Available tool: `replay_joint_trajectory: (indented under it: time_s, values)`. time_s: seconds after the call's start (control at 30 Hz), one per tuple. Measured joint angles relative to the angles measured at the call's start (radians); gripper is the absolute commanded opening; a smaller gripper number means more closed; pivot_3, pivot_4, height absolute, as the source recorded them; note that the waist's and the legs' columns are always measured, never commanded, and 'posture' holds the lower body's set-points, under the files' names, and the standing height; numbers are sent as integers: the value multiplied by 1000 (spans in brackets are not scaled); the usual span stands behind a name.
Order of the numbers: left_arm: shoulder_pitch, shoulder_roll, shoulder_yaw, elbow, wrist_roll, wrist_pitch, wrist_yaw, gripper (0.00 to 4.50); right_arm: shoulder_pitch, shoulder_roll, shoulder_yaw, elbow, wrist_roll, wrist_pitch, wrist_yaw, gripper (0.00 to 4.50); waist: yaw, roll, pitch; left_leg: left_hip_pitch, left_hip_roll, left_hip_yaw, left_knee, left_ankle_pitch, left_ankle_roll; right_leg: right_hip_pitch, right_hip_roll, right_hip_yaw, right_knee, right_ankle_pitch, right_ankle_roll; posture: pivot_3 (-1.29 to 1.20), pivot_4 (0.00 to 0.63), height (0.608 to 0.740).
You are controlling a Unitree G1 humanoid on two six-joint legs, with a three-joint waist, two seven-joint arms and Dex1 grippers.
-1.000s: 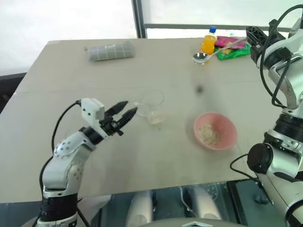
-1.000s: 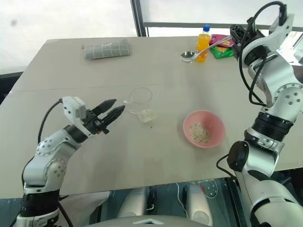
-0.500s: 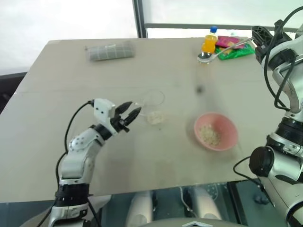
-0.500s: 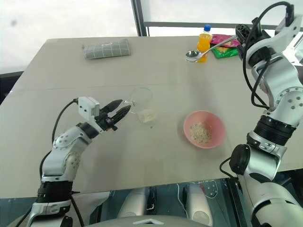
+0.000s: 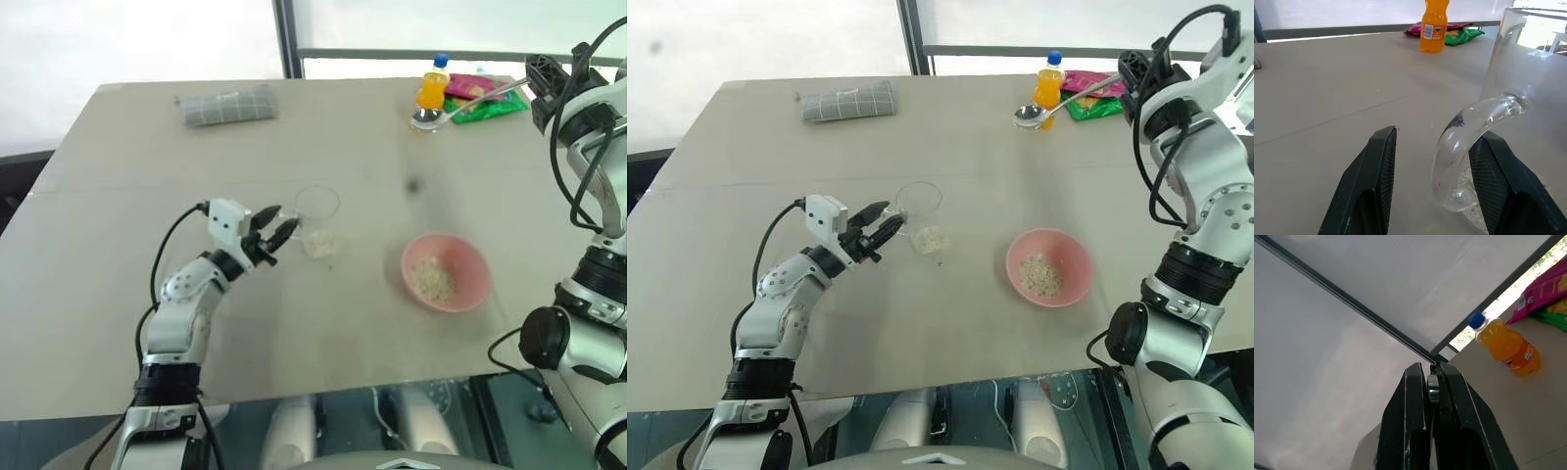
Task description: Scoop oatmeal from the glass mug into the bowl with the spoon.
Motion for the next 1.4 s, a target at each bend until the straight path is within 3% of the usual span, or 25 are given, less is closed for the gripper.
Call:
replay_joint_trajectory:
  time_s: [0.13, 0.17, 0.63, 0.9, 1.2, 1.4]
  values:
    - [0, -8, 0, 1, 4, -6, 11, 218, 16, -2, 6, 0, 1, -3, 4, 0, 0, 0, 0, 0, 0, 0, 0, 0, 0, 0, 0, 0, 0, 0, 0, 0, 150, 740]
    - [-2, -11, 1, 7, 2, -6, 17, 33, 17, -2, 8, 0, 1, -4, 4, 0, 0, 0, 0, 0, 0, 0, 0, 0, 0, 0, 0, 0, 0, 0, 0, 0, 150, 740]
    - [-74, -59, -45, 50, 50, -10, 50, 33, 18, -11, 64, -24, 9, 4, 25, 0, 1, 0, 0, -1, 0, 0, 0, 0, 0, -1, 0, 0, 0, 0, 0, 0, 150, 740]
    - [-360, -77, -88, 266, 170, -155, 85, 33, -16, -29, 247, -113, -4, 76, 174, 0, 1, 0, 0, -1, -1, 0, 0, 0, 0, -1, 1, 0, 0, 0, 0, 0, 150, 740]
    - [-513, -80, -163, 568, 301, -387, 60, 33, -81, -23, 310, -113, -106, 73, 279, 0, 4, 0, 1, -4, -1, 0, 0, 0, 0, -2, 1, -1, -3, 0, 0, 0, 150, 740]
    - [-528, -82, -164, 667, 318, -440, 57, 33, -91, -48, 338, -134, -149, 88, 325, 0, 2, 0, 1, -4, 0, 1, 0, 0, 0, -2, 1, -1, -3, 0, 0, 0, 150, 740]
